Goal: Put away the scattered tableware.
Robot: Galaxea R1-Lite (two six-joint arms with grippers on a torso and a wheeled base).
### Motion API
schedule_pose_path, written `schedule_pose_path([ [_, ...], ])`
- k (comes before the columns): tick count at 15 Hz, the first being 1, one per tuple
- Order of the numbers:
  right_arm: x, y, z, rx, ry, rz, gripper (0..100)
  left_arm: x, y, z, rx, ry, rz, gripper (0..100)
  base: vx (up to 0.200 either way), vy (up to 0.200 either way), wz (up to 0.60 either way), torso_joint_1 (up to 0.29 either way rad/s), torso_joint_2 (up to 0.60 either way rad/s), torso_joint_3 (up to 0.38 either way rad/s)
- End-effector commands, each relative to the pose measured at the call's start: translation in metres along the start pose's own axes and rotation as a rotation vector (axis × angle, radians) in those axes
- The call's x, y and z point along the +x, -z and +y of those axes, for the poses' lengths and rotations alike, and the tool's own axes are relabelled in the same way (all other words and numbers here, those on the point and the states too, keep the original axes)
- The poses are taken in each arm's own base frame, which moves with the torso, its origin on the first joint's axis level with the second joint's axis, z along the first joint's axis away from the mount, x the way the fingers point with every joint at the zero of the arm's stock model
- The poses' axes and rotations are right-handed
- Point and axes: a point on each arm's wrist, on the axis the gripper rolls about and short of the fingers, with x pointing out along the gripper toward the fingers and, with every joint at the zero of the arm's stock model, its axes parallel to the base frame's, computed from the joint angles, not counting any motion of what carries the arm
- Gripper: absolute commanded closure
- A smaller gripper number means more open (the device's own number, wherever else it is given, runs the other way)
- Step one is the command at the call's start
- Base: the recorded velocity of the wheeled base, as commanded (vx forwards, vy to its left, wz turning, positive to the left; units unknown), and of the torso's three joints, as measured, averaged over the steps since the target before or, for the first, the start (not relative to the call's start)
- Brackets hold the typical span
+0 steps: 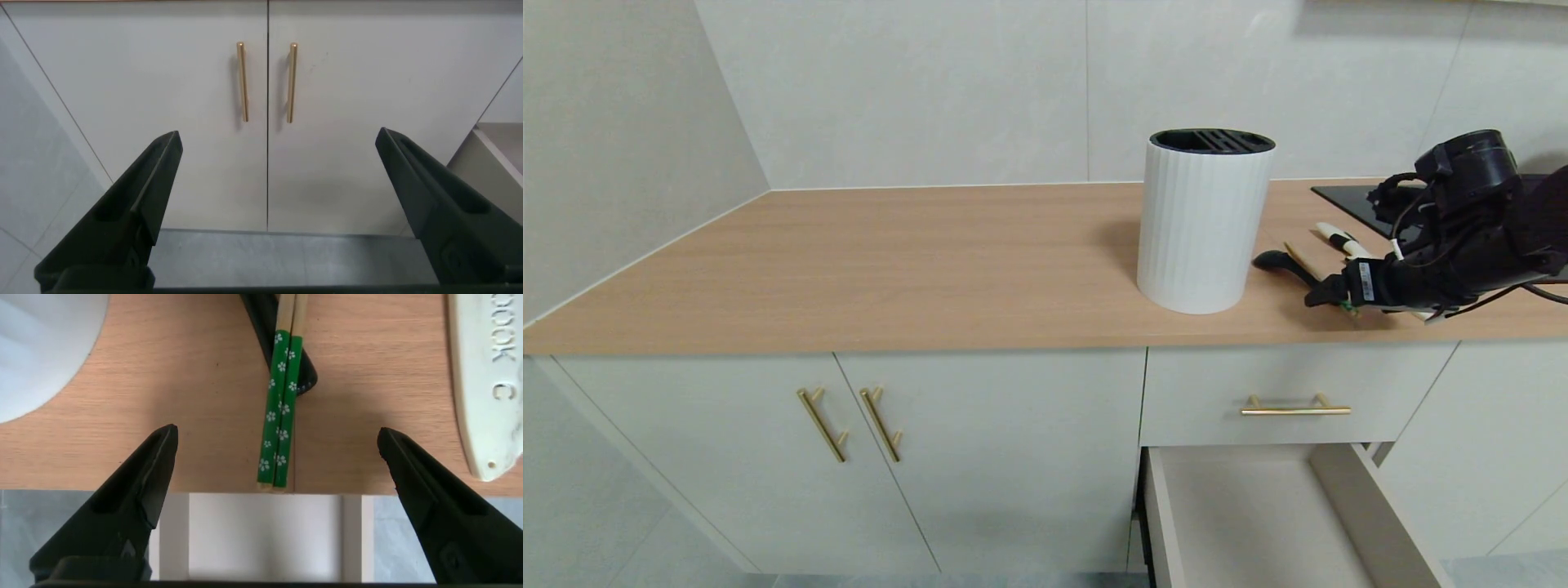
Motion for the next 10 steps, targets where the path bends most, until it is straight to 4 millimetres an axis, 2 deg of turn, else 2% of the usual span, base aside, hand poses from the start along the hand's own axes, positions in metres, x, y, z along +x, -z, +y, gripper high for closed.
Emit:
schedule_pose_path([
  [1, 0.006, 0.0014, 0.0006, -0.002, 0.0, 0.014, 0, 0.0, 0.0, 0.0, 0.0, -0.001, 0.0, 0, 0.0, 0.0, 0.0, 0.0, 0.0, 0.0],
  [3, 0.009, 0.0013, 0.0012, -0.003, -0.001, 0.014, 0, 0.0, 0.0, 0.0, 0.0, -0.001, 0.0, 0, 0.0, 0.0, 0.0, 0.0, 0.0, 0.0],
  [4, 0.01, 0.001, 0.0013, -0.002, -0.002, 0.006, 100, 0.0, 0.0, 0.0, 0.0, -0.001, 0.0, 0, 0.0, 0.0, 0.0, 0.0, 0.0, 0.0],
  [10, 0.0054, 0.0, 0.0013, -0.001, -0.002, -0.006, 100, 0.0, 0.0, 0.0, 0.0, -0.001, 0.0, 0, 0.0, 0.0, 0.0, 0.0, 0.0, 0.0],
])
